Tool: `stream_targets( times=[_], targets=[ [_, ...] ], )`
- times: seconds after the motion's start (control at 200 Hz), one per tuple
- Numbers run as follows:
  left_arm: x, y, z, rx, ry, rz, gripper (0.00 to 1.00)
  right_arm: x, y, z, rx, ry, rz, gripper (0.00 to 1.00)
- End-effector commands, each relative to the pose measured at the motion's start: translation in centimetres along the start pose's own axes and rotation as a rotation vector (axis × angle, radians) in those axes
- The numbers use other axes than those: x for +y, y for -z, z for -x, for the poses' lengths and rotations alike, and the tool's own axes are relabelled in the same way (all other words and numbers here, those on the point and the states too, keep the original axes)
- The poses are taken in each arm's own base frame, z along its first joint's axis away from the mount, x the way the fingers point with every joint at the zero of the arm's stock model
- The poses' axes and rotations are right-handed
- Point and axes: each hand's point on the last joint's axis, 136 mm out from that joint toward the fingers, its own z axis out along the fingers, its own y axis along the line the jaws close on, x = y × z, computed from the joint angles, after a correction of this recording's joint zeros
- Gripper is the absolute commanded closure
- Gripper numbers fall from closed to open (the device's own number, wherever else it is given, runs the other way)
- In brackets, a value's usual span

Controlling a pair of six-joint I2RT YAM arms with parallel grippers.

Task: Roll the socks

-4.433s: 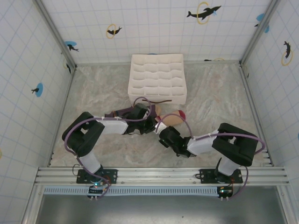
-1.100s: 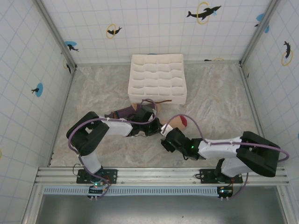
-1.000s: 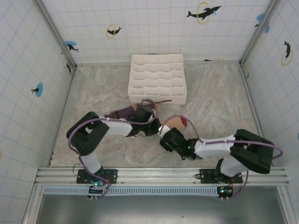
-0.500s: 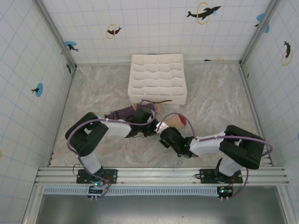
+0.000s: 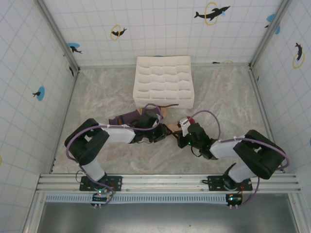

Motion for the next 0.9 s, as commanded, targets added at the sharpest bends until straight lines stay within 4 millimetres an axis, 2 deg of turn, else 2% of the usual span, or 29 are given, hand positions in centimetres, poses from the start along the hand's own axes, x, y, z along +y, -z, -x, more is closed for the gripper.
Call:
stream_targets(
  times=[0.0,0.14,0.265,0.495,0.721,0.896],
  targets=[
    [0.2,0.4,-1.3,0.038,-0.022,0.004,0.45,-0.3,0.1,-3.7,0.142,-0.215,0.101,0.98],
    [-0.1,0.4,-1.1,0.034,-0.042,-0.007,0.45,-0.8,-0.3,-3.2,0.158,-0.394,0.168,0.98],
    [-0.3,-0.3,-0.9,0.035,-0.051,-0.015,0.45,-2.1,-1.0,-3.4,0.188,-0.519,0.150,0.99],
    [-2.3,-1.2,1.2,-0.018,-0.071,-0.062,0.45,-4.3,-1.3,-4.4,0.222,-0.738,0.084,0.99],
    [-2.8,-1.9,3.8,-0.096,-0.057,-0.075,0.46,-4.6,-1.2,-5.2,0.229,-0.820,0.084,0.97],
    [-2.2,-3.3,4.4,-0.089,-0.032,-0.057,0.54,-4.6,-0.9,-5.3,0.218,-0.848,0.094,0.95]
  ],
)
